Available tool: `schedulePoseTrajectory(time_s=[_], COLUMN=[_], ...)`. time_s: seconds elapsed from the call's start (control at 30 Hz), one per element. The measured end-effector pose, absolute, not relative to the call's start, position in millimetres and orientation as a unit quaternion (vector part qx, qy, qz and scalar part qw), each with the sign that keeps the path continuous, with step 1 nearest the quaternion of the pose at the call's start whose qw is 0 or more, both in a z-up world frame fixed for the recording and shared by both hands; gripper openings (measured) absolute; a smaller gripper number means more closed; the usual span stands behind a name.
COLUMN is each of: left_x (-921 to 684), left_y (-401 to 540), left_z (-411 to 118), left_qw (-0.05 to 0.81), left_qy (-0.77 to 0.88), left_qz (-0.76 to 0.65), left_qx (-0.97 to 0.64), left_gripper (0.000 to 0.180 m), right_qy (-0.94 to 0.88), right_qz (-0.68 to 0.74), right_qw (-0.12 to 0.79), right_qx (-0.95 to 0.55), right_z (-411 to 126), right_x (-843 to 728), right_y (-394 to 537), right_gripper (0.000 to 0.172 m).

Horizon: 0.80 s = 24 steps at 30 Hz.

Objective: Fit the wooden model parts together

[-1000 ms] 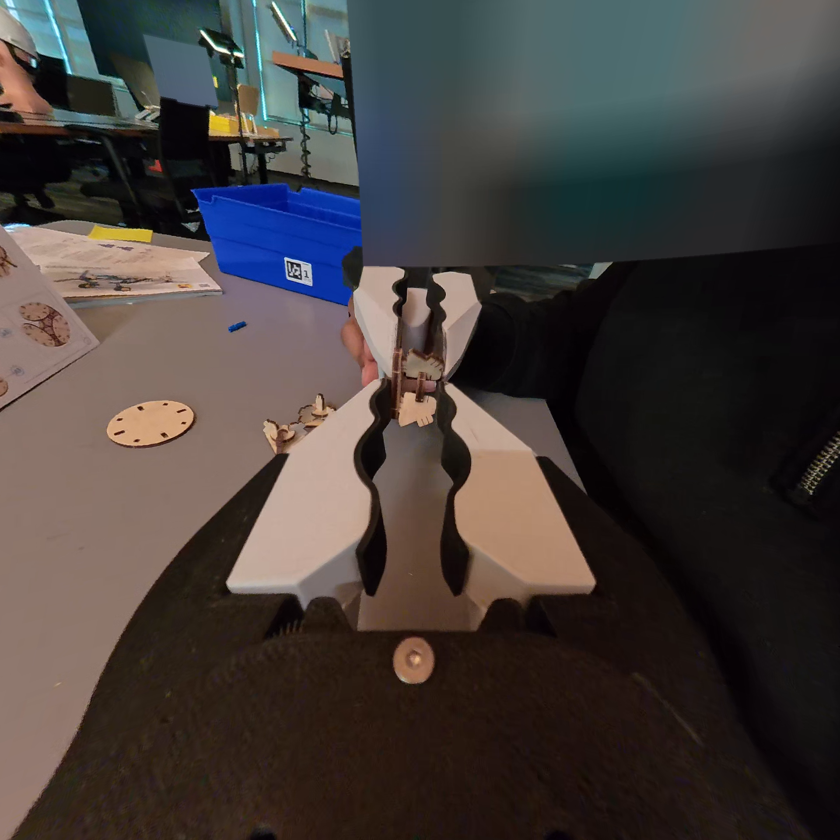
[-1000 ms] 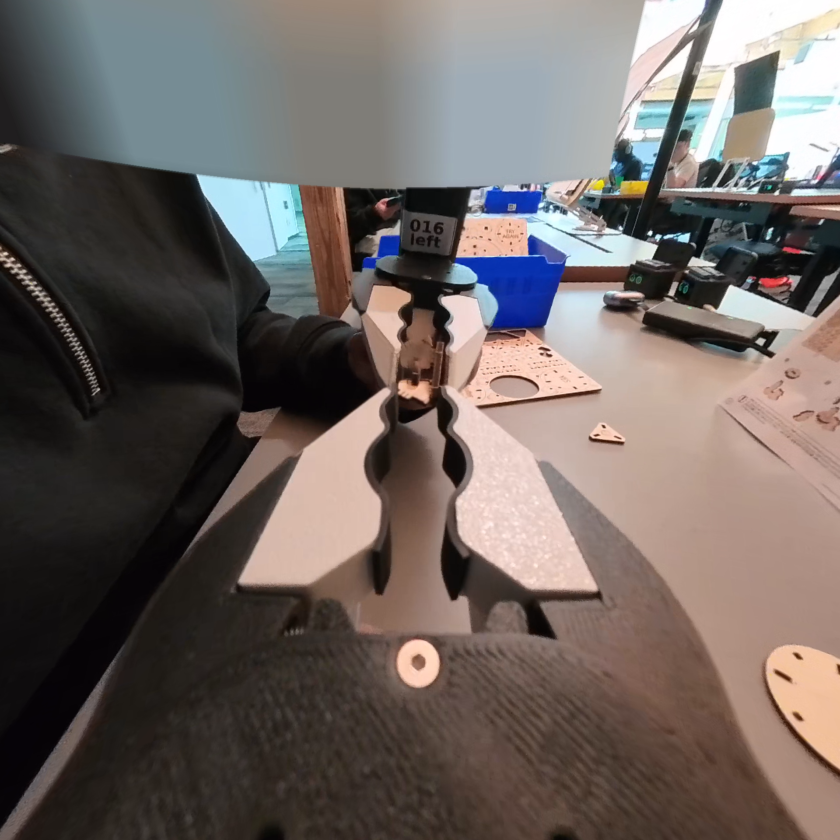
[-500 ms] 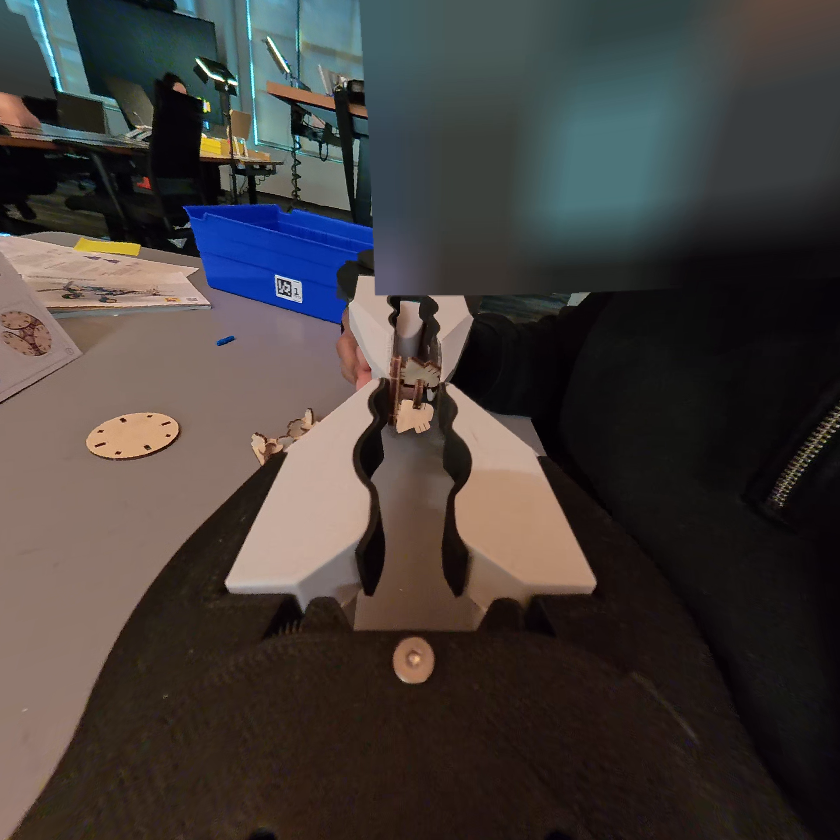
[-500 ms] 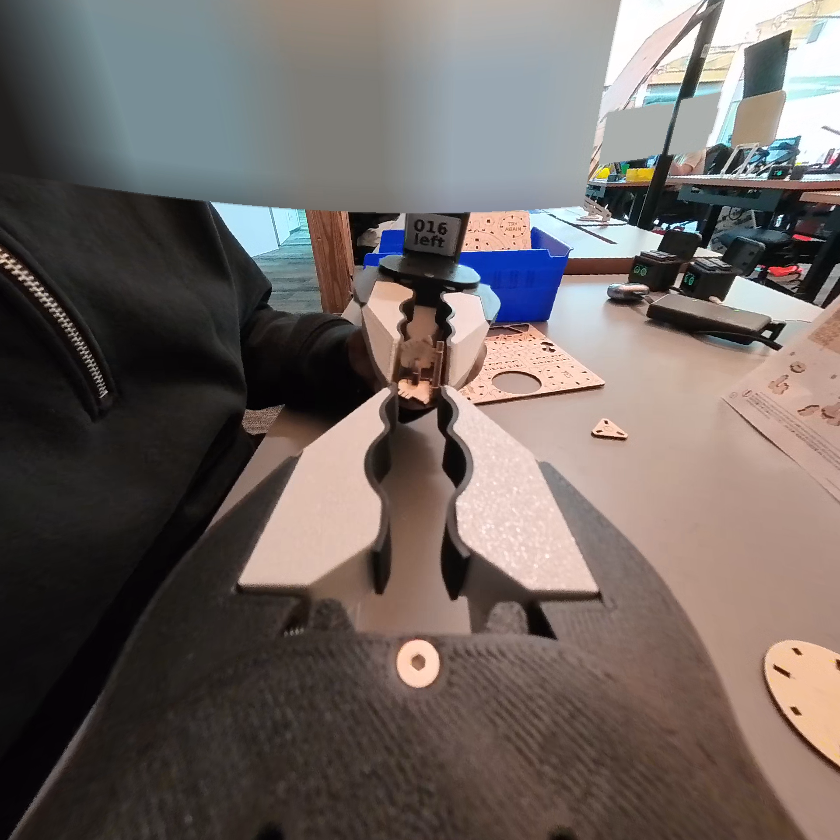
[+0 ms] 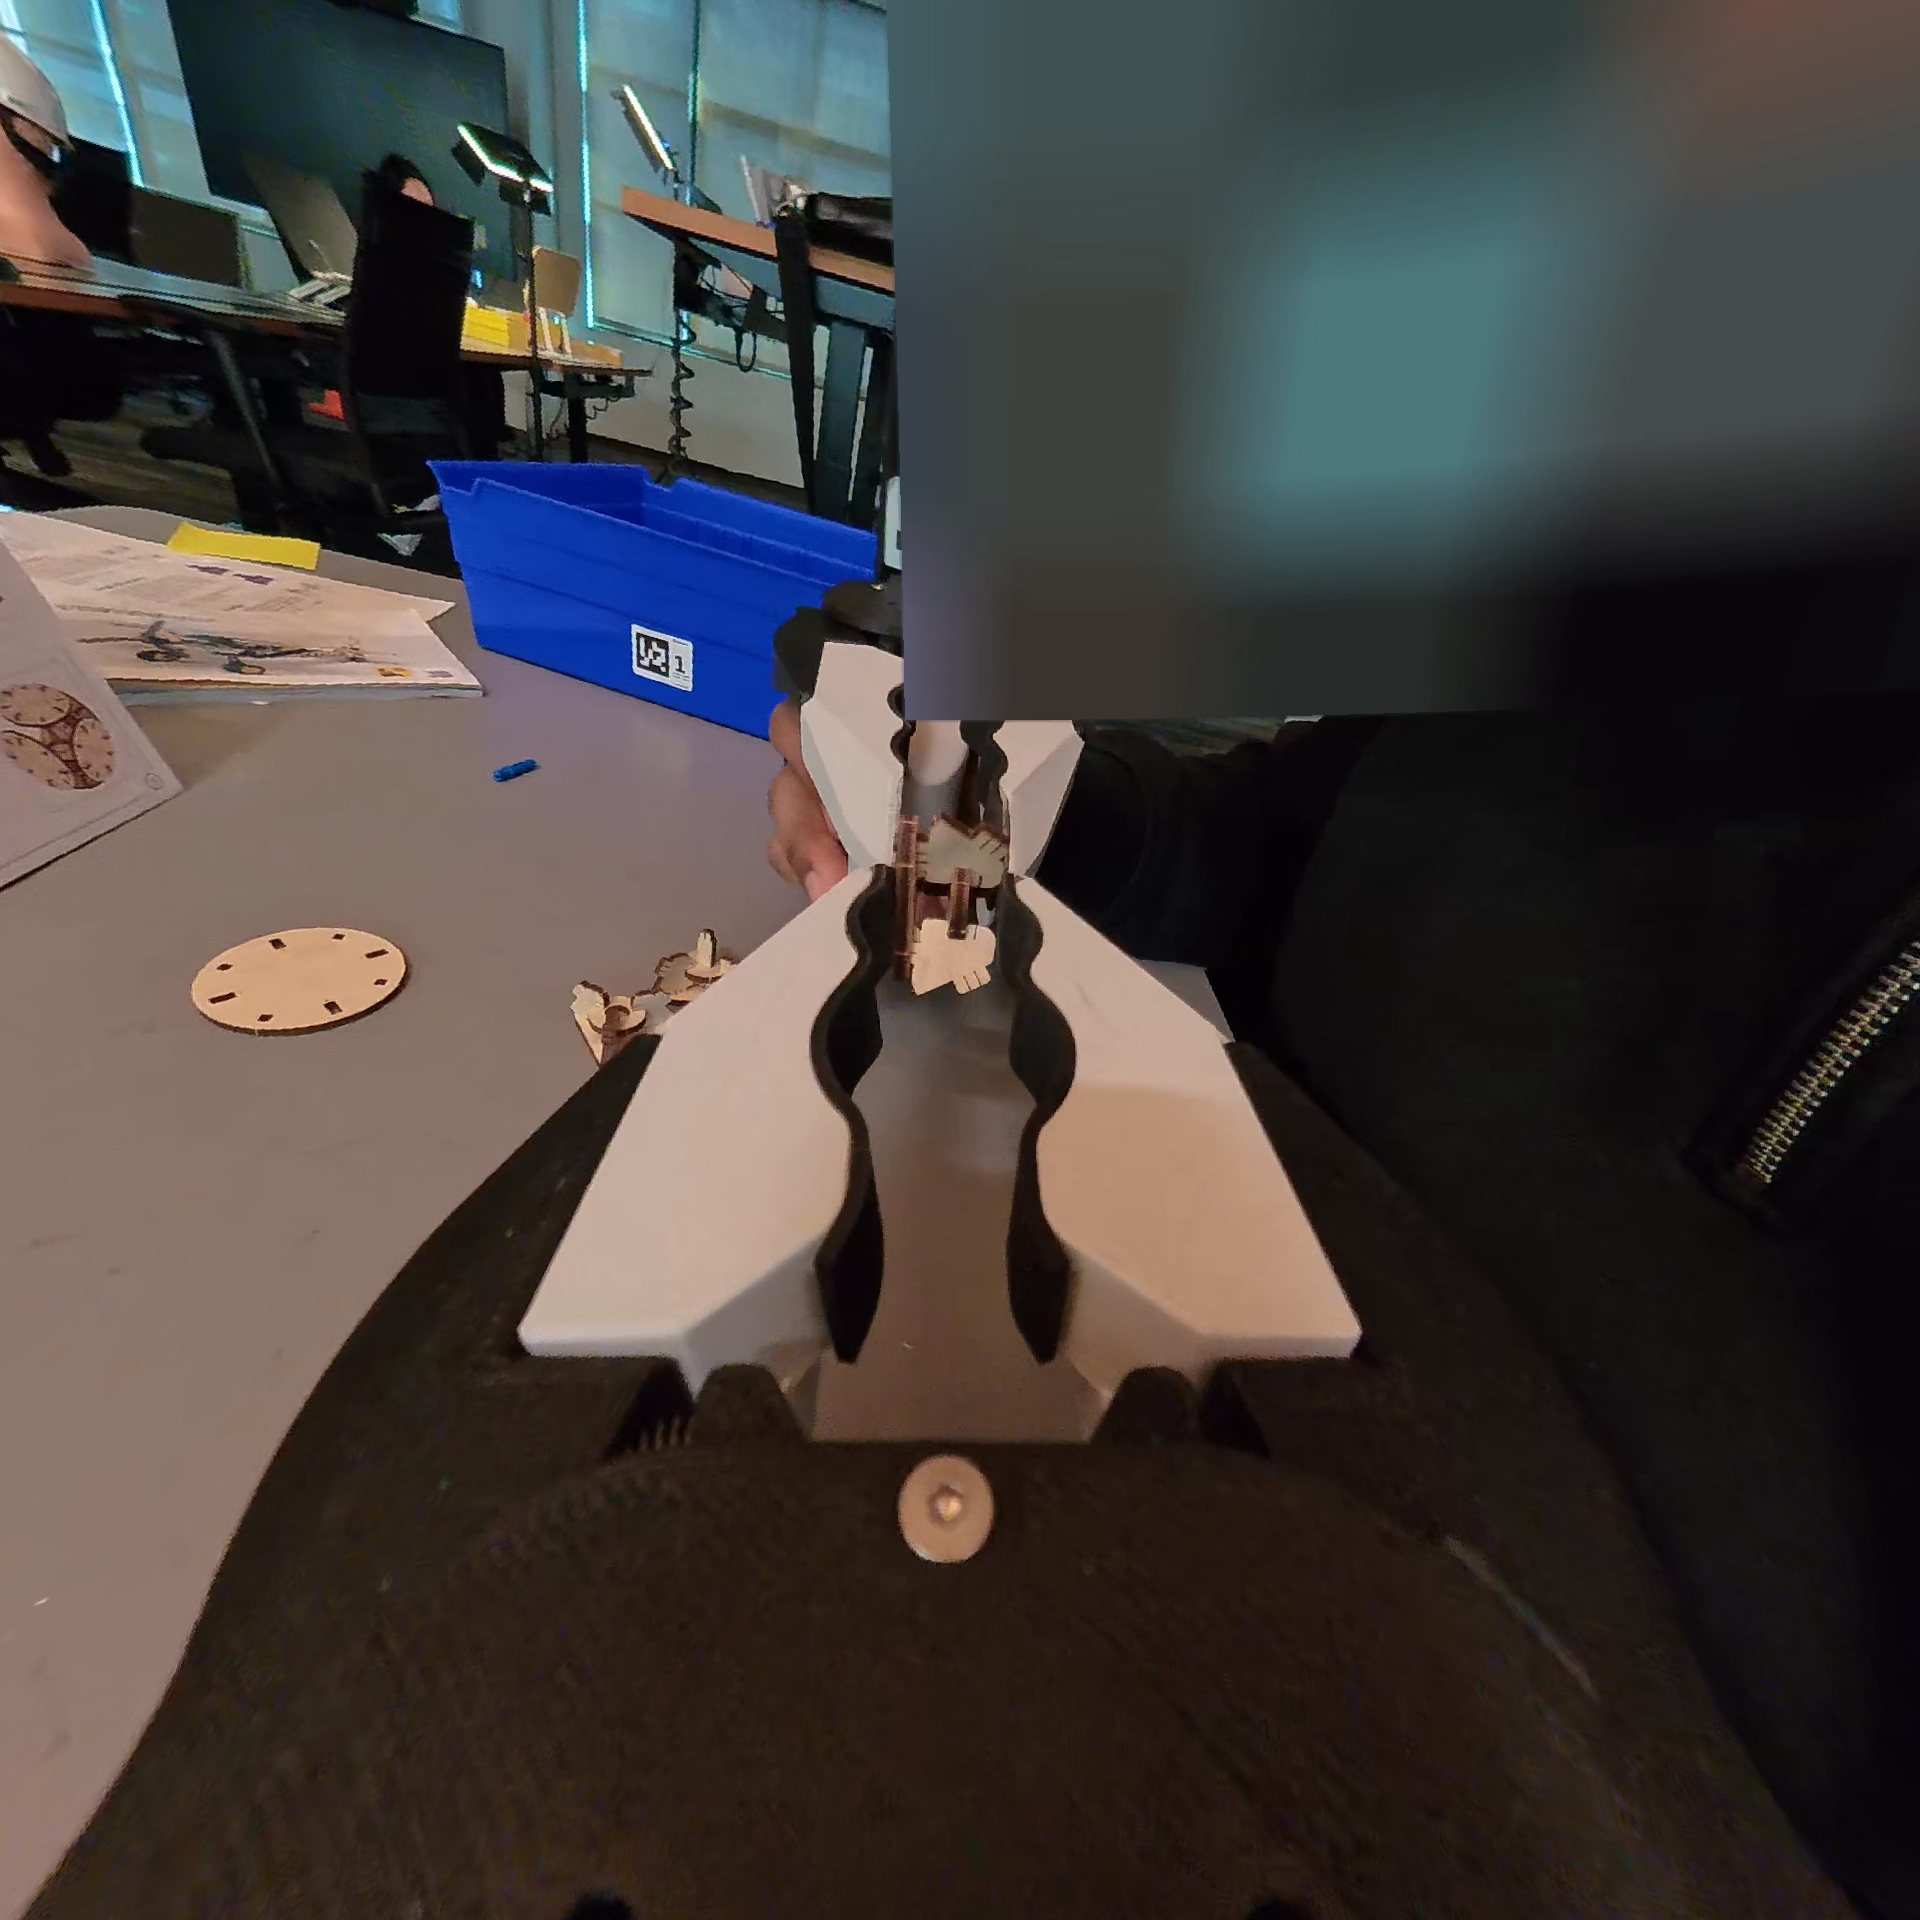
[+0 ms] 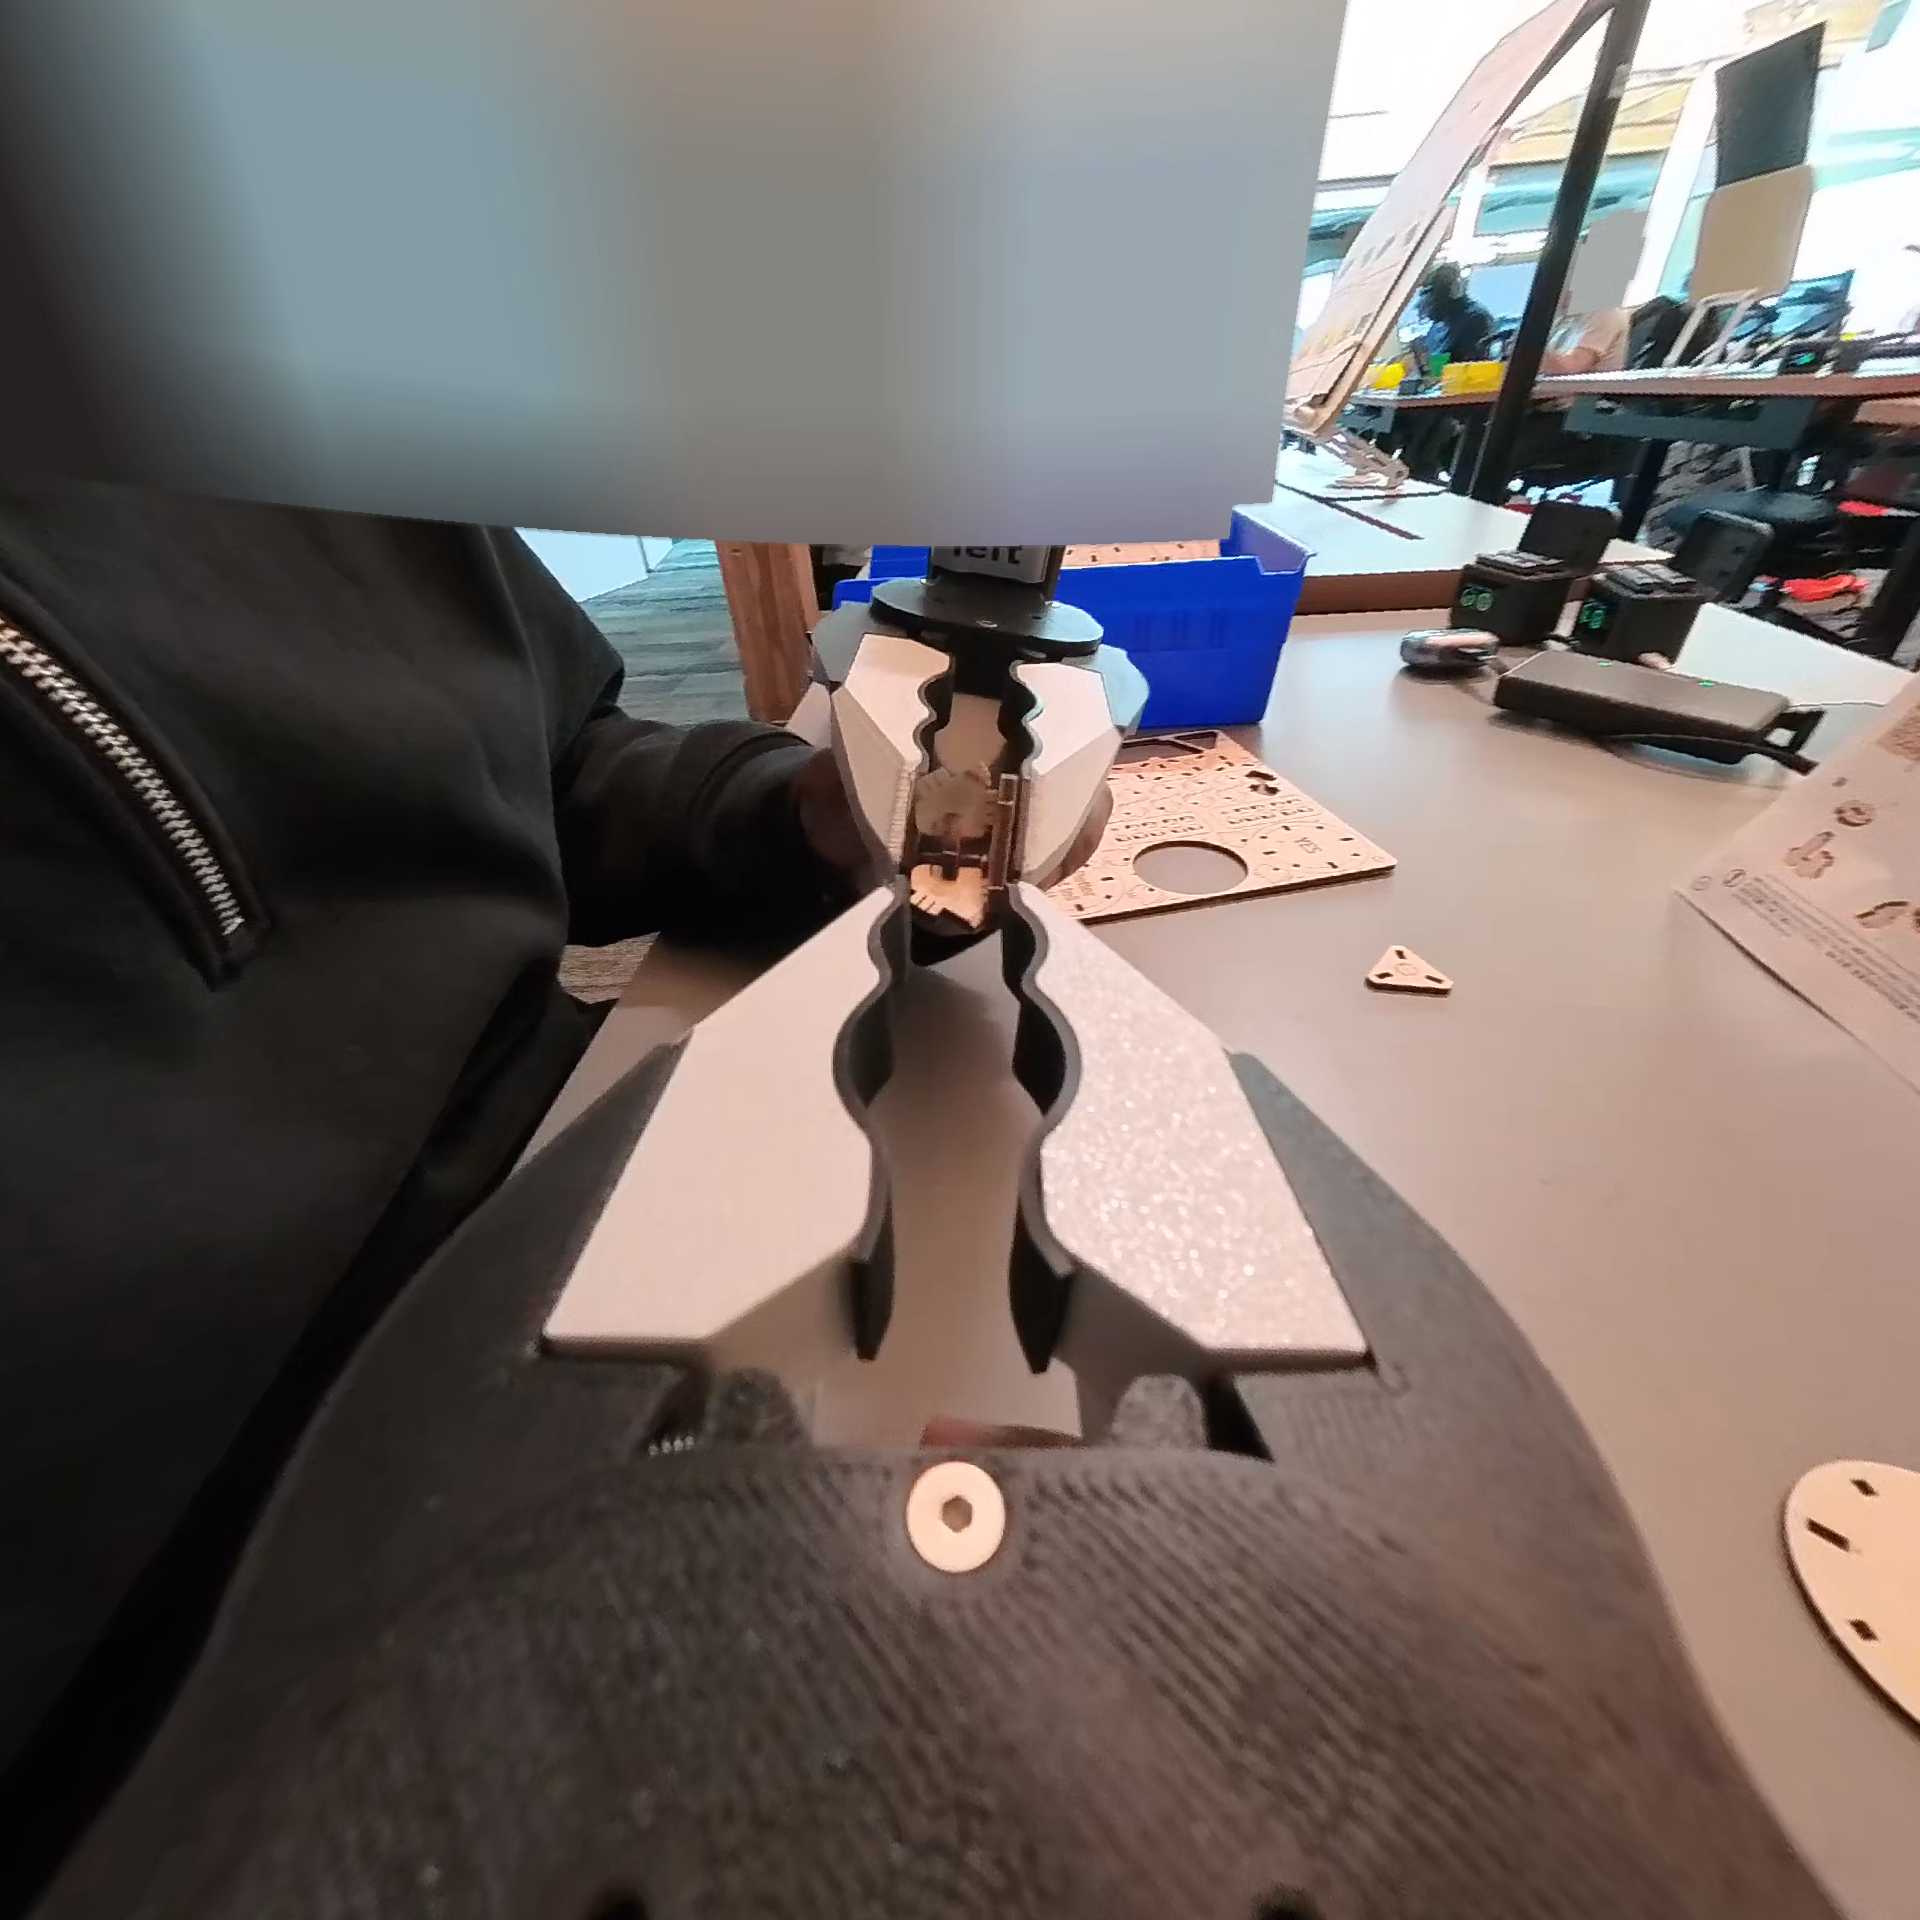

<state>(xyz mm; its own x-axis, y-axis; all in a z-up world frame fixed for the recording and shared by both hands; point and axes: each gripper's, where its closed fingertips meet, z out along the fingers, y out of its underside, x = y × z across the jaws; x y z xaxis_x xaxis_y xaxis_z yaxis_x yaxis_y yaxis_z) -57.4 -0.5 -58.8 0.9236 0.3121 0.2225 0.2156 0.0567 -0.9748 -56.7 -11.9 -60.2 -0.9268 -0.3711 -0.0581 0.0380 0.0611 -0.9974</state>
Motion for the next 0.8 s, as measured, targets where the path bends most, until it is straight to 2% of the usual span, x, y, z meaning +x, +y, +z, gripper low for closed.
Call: schedulePoseTrajectory(time_s=[0.8], left_x=[-59.9], left_y=[1.1], left_z=[-66.8], left_qw=[0.686], left_qy=[-0.211], left_qz=[0.046], left_qx=[-0.695], left_gripper=[0.018], right_qy=[0.725], right_qz=[-0.664], right_qw=[0.145], right_qx=[-0.116], right_z=[-66.3], right_x=[-59.8], right_y=[-11.3], right_gripper=[0.015])
